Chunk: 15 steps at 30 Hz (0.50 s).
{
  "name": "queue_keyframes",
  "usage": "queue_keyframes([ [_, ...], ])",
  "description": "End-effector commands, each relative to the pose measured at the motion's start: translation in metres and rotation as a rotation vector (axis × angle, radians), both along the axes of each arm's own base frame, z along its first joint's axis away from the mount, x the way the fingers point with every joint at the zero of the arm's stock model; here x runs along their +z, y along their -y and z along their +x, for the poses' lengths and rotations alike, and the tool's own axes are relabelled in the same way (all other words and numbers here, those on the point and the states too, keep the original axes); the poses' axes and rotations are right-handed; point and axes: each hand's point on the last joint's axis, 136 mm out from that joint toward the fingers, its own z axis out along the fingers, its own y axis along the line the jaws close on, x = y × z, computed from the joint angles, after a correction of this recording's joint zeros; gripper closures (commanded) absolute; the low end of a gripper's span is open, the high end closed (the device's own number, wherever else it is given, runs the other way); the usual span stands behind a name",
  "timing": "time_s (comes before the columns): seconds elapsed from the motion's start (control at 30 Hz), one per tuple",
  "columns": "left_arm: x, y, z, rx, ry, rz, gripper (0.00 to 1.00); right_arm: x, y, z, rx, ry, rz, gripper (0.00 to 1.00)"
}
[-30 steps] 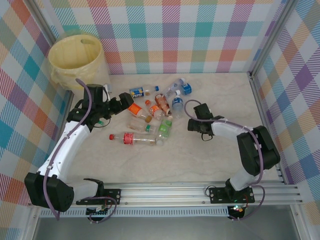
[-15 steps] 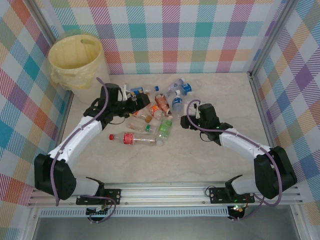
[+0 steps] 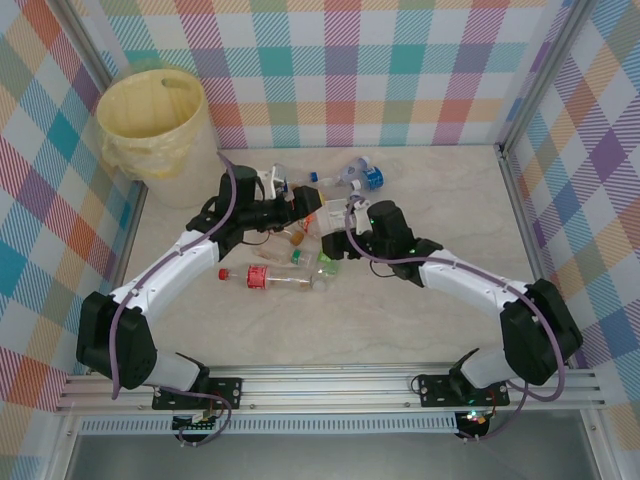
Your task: Put the plastic bottles in the bin
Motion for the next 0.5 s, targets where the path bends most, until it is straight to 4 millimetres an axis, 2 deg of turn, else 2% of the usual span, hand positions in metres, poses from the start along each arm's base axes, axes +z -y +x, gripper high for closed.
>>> queue_keyframes([
  [0.0, 0.010, 0.010, -0.002, -0.046, 0.038, -0.064, 0.00, 0.026, -0.026, -0.003, 0.097, 0.048, 0.067, 0.44],
  [0.07, 0.009, 0.008, -0.001, -0.034, 0.035, -0.050, 0.00, 0.031, -0.032, -0.005, 0.117, 0.047, 0.083, 0.44],
  [0.23, -0.026, -0.034, 0.010, 0.171, -0.023, 0.211, 0.00, 0.041, -0.043, -0.008, 0.147, 0.048, 0.116, 0.44],
  [0.33, -0.045, -0.051, 0.008, 0.228, -0.084, 0.307, 0.00, 0.045, -0.047, -0.009, 0.159, 0.056, 0.119, 0.44],
  [0.37, -0.047, -0.049, 0.008, 0.219, -0.087, 0.303, 0.00, 0.046, -0.049, -0.010, 0.166, 0.056, 0.121, 0.44],
  [0.47, -0.037, -0.027, 0.007, 0.131, -0.065, 0.200, 0.00, 0.050, -0.055, -0.012, 0.194, 0.060, 0.132, 0.44],
])
